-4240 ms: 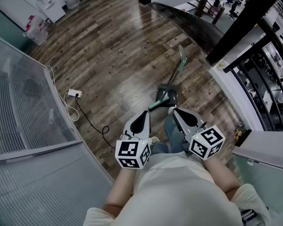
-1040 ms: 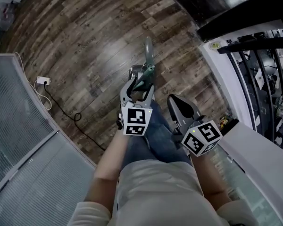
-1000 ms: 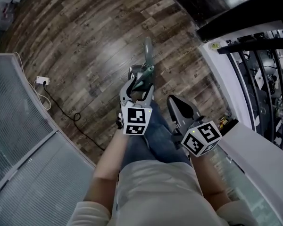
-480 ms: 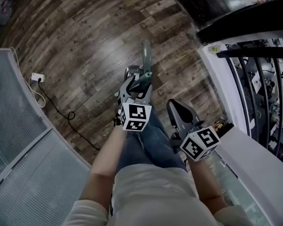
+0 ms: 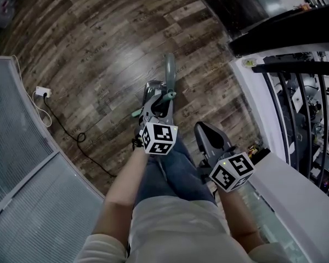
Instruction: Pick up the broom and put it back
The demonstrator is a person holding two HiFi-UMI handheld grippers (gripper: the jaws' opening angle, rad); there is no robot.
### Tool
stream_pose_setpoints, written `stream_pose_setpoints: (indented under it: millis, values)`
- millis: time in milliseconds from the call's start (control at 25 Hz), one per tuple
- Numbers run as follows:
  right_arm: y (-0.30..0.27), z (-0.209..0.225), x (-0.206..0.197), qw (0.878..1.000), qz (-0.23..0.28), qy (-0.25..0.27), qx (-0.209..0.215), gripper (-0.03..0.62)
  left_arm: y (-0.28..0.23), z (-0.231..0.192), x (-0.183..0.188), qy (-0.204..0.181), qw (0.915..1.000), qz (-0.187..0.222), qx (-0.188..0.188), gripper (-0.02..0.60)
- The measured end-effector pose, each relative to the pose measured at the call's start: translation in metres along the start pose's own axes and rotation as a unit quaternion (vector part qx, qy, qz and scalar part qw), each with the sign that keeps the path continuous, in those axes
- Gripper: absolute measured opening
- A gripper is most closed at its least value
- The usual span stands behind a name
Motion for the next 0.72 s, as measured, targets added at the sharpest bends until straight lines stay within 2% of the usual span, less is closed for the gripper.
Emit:
stream_pose_setpoints:
  millis: [720]
  values:
    - [-0.001,-0.009,0.004,1.000,-0.002,0.004,0.003,0.006,0.016,-0.001,-0.001,0.016,0.9998,0.002,-0.009,0.098]
Point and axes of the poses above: the fingertips, and each gripper's own axes: y backward along the fingers, z to its right, x out of its top, the point moved 5 cm from there along y, backward along the fingers, and after that the axes turned 1 degree about -x, right-handed, at the moved point
